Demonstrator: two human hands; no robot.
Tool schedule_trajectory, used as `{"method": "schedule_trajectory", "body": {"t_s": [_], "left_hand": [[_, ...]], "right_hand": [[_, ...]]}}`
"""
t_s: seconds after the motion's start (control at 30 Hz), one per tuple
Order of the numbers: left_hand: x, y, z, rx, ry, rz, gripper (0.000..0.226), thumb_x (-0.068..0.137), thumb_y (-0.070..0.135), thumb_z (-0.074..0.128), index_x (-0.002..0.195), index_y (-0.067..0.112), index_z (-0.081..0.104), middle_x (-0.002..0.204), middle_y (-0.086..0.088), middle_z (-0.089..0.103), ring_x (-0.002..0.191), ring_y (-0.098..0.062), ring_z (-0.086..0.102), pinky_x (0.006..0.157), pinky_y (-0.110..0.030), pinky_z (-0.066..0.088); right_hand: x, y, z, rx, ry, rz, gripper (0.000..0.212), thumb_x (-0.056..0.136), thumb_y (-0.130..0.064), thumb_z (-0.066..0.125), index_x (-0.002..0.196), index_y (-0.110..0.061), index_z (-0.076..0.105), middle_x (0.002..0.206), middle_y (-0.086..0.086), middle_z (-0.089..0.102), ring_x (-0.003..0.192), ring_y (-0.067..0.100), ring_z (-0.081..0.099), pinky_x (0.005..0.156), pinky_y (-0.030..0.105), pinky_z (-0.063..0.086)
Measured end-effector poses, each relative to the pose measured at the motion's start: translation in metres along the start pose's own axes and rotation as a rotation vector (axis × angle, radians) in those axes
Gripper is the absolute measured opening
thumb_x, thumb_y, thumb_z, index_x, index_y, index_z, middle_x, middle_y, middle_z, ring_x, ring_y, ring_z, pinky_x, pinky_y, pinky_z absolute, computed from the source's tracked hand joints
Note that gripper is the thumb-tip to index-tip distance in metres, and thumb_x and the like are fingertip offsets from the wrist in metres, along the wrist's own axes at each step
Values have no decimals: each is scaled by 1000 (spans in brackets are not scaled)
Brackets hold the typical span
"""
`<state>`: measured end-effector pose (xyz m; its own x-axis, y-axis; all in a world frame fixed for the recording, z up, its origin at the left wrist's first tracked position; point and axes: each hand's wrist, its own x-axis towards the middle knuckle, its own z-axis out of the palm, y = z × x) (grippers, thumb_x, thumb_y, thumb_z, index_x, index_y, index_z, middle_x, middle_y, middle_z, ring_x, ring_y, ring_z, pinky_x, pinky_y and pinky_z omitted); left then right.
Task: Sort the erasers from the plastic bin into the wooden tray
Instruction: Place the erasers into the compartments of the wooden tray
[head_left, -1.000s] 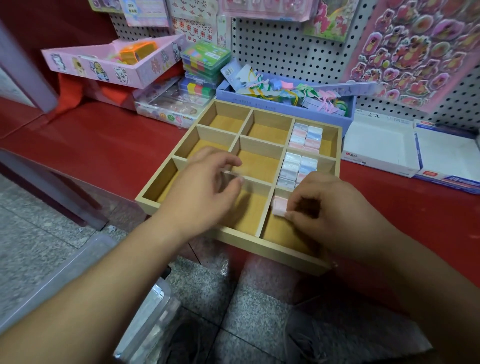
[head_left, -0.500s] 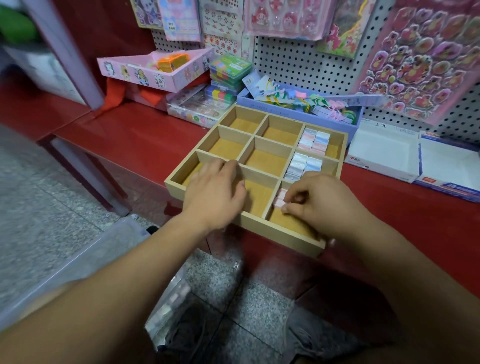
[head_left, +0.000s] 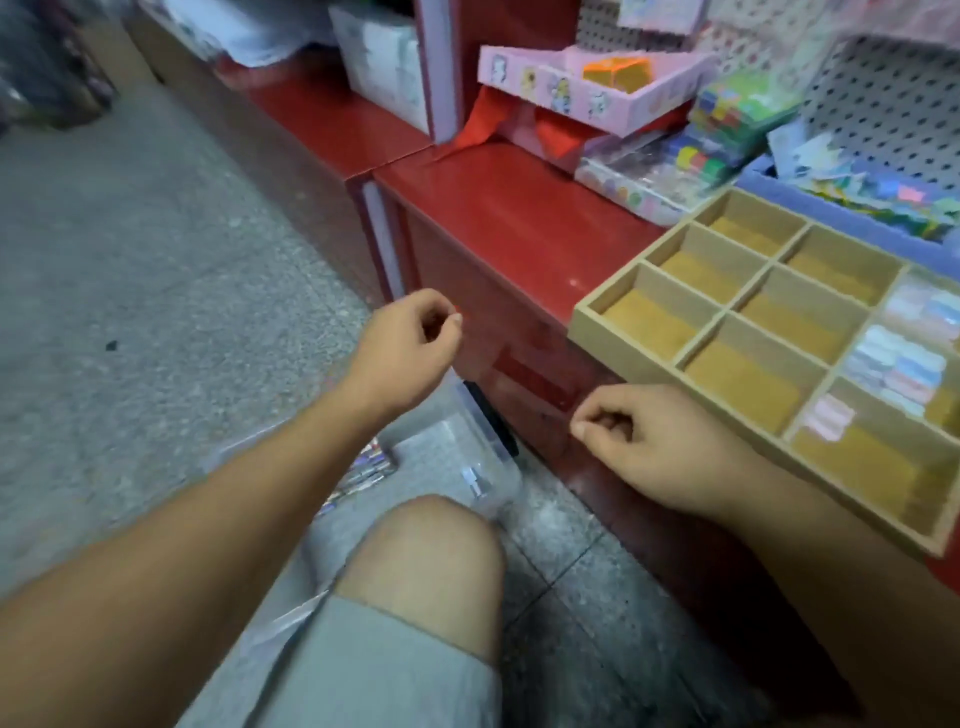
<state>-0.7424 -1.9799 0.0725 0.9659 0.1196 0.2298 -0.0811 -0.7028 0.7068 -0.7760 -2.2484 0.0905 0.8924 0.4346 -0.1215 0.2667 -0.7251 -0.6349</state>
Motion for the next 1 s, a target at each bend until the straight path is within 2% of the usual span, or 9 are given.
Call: {"method": "schedule_trajectory", "body": {"t_s": [0.13, 0.23, 0.3, 0.4, 0.5, 0.63, 0.8, 0.9, 1.0], "left_hand": [[-52, -124, 2, -20, -72, -331, 18, 95, 32, 60, 81, 21, 63, 60, 10, 58, 55, -4, 50, 59, -29, 40], [-88, -195, 25, -25, -205, -450, 20, 90, 35, 55, 83, 18, 63, 69, 7, 63, 63, -12, 55, 64, -31, 42], [-102, -231, 47, -17, -306, -509, 14, 91, 33, 56, 87, 21, 62, 77, 1, 66, 71, -20, 60, 69, -32, 45], [-119, -274, 80, 3, -511, -618, 16, 96, 27, 59, 108, 17, 60, 98, -11, 66, 84, -28, 63, 77, -35, 51], [-136, -307, 104, 167, -736, -561, 50, 96, 39, 58, 138, 15, 50, 132, -15, 51, 120, -35, 54, 102, -38, 44], [-146, -341, 120, 320, -901, -299, 69, 95, 58, 47, 152, 20, 38, 148, -13, 43, 137, -33, 43, 106, -38, 43], [-160, -365, 140, 407, -993, -91, 60, 96, 49, 50, 145, 14, 42, 139, -15, 46, 121, -35, 53, 89, -40, 50], [-175, -370, 144, 357, -947, -133, 60, 92, 47, 49, 141, 12, 45, 130, -14, 50, 112, -34, 55, 89, -39, 50], [-178, -373, 144, 257, -928, -244, 49, 88, 49, 50, 123, 16, 53, 112, -9, 53, 98, -32, 60, 82, -35, 50]], "right_hand": [[59, 9, 66, -99, -145, 77, 9, 95, -29, 65, 97, -23, 70, 73, -3, 64, 68, 13, 61, 71, 34, 52], [97, 28, 114, -194, -200, 147, 27, 94, -28, 66, 112, -8, 67, 97, 11, 68, 92, 29, 63, 86, 40, 50], [116, 42, 142, -233, -224, 144, 33, 95, -28, 67, 108, 2, 63, 102, 21, 65, 98, 37, 61, 83, 41, 46], [144, 58, 175, -270, -205, 139, 27, 95, -36, 64, 107, -11, 58, 94, 13, 63, 89, 33, 64, 68, 28, 32], [162, 71, 206, -359, -215, 85, 44, 97, -45, 56, 124, -10, 51, 101, 16, 63, 88, 36, 63, 75, 33, 43], [162, 70, 232, -355, -149, 135, 47, 99, -38, 58, 130, -4, 47, 119, 25, 61, 103, 45, 61, 88, 46, 49], [160, 73, 237, -308, -92, 152, 43, 97, -41, 52, 126, -10, 50, 115, 20, 64, 96, 45, 64, 81, 48, 54], [160, 75, 236, -270, -99, 114, 50, 99, -48, 41, 133, -12, 48, 118, 19, 65, 100, 44, 64, 85, 49, 53], [160, 79, 237, -246, -101, 89, 49, 99, -44, 40, 137, -14, 47, 122, 17, 63, 102, 41, 63, 85, 44, 52]]}}
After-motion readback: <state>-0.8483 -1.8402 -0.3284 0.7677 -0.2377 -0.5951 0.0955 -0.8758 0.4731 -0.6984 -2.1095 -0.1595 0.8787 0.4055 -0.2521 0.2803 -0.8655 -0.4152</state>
